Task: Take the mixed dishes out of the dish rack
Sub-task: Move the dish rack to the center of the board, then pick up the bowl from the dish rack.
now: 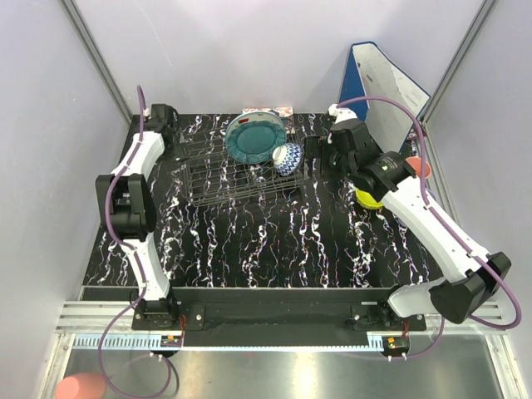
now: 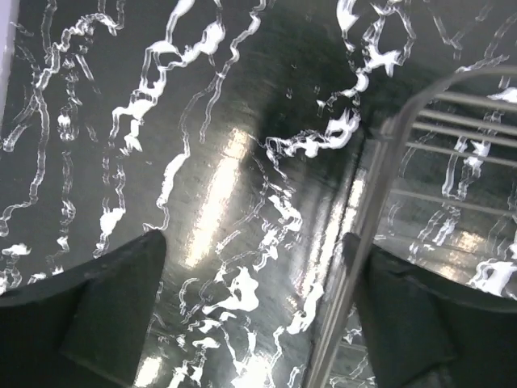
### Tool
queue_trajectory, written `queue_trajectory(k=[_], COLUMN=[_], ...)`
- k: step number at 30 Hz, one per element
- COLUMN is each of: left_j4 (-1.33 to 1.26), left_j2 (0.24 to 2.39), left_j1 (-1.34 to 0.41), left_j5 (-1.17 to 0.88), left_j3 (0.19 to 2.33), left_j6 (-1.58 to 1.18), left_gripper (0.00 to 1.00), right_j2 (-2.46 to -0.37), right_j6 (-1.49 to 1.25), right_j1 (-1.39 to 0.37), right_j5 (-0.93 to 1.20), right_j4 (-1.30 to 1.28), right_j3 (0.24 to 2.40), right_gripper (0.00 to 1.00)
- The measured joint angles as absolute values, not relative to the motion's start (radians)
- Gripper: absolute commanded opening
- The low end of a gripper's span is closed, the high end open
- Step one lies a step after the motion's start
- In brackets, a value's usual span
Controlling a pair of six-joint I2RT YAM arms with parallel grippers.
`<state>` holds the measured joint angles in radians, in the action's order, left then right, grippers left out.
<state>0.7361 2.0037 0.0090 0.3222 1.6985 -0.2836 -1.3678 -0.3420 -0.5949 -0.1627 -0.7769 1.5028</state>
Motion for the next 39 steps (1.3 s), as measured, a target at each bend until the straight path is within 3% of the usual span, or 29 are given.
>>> queue_trajectory(k=[6,14,23,37,39], left_j4=[0.757,0.738,0.719,0.769,0.769], left_j2=[1.907,1.464,1.074,0.936,0.938], left_j1=[0.002,-0.118,-0.368,-0.422,-0.424], left_j5=[0.309,0.334,0.326,0.258,0.25], left_j3=[1.687,1.548,1.141,1.029,1.029], left_j6=[-0.335,-0.415,-0.56,-0.687,-0.695], left_gripper=[0.99,0.99,0.99,0.99,0.99], right_j2=[-1.368,-1.449,-1.551,-1.597,-1.63], right_j6=[-0.379,-0.517,-0.664,-0.732,-0.701], right_j1=[-0.595,-0.495,-0.454,-0.445,-0.445], right_j5=[-0.168,-0.059,0.075,0.063,0.06], right_j4=[-0.772,-0.722,-0.525,-0.458,-0.479], right_j3=[1.503,1.502,1.431,1.43,1.477], right_gripper=[1.0,1.0,1.0,1.0,0.95])
